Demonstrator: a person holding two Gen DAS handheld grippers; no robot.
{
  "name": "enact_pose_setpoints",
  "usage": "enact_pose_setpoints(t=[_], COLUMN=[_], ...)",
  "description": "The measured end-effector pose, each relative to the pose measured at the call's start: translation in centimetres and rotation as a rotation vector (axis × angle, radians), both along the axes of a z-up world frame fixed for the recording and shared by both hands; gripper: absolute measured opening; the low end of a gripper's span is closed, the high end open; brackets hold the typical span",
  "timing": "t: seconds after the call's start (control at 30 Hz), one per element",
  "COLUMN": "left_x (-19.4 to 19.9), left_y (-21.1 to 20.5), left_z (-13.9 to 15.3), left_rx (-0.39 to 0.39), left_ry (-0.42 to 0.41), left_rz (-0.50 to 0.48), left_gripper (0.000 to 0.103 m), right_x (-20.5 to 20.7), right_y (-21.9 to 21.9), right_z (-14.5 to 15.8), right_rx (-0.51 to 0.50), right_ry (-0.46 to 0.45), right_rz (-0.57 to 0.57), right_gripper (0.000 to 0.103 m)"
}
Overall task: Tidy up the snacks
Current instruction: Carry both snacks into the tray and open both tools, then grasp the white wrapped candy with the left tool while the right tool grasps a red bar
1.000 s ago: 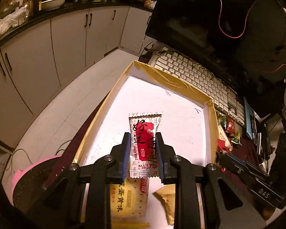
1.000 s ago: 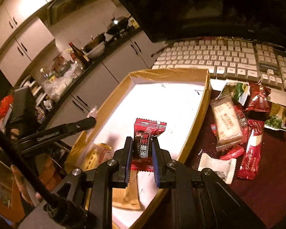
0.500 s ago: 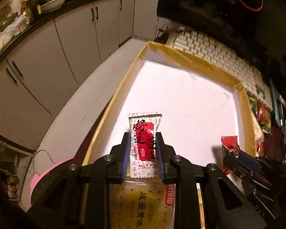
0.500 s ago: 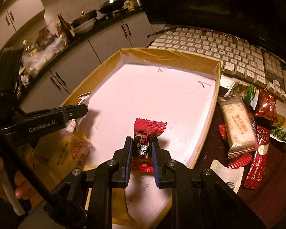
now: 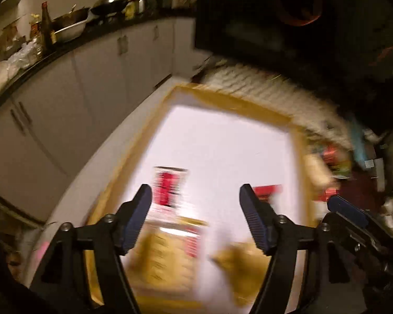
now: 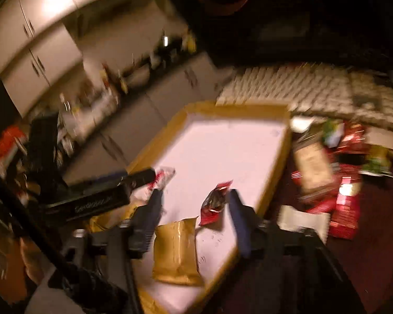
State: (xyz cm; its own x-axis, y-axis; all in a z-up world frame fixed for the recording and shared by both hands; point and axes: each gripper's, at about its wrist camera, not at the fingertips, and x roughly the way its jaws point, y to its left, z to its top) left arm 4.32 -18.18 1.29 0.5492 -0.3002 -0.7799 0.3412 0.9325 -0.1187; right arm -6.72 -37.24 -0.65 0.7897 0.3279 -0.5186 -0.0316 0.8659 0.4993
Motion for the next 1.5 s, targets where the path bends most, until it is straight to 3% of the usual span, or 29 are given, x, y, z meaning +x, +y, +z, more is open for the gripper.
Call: enact_pose_setpoints(t=[0.13,0.33,0.53,0.67,0.83,1.07,1.17,1.23,1.37,1.5], left_x=[-4.0,-8.2,-9.1,-9.1,-9.1,-9.1,-9.2,-9.4,-9.5,-9.2], left_y=[-2.9,-8.8,-9.9,-9.4,-8.5,-8.0,-8.2,-8.4,-8.9,-10.2], left_z=[1.2,1.7,0.5,-0.1,0.0,0.1,0.1,0.1,0.1,0.2], left_rx=[-0.070,-0.038,0.009,0.023,0.027,0.026,0.032,0.038,0.053,0.070], left_ry=[-0.009,0.003,0.008,0.024,0.015,0.006,0.004,0.001,-0.005,0.010], left_rz=[-0.134,-0.368,-0.355,-0.336,-0.319,-0.322,-0.334,-0.344,-0.377,-0.456], left_gripper=[0.075,0.075,0.075,0.075,0.075,0.075,0.075,0.075,0.075,0.075], right_x=[-4.0,-5.4,-2.9,-0.1,4.5,5.0,4.3,3.6,1.9,-1.9], right_y=[-4.5,-8.4,-10.2,-10.5,-9.7,-6.1,-6.1,-6.6,-9.6,-10.5], right_z=[-1.7,-5.3,-6.2,-6.6,-7.0,-6.4,-6.7,-6.7,-6.5,-5.7], right_rx=[0.041,0.064,0.106,0.083,-0.013,-0.282,-0.307,-0.259,-0.043,0.034], right_ry=[-0.014,0.091,0.165,0.245,0.339,0.364,0.359,0.345,0.287,0.213], right_rz=[-0.113,-0.193,-0.177,-0.205,-0.190,-0.213,-0.216,-0.214,-0.221,-0.260], right_gripper=[0.068,0.069,0.064,0.049,0.044,0.028,0.025,0.025,0.025,0.025])
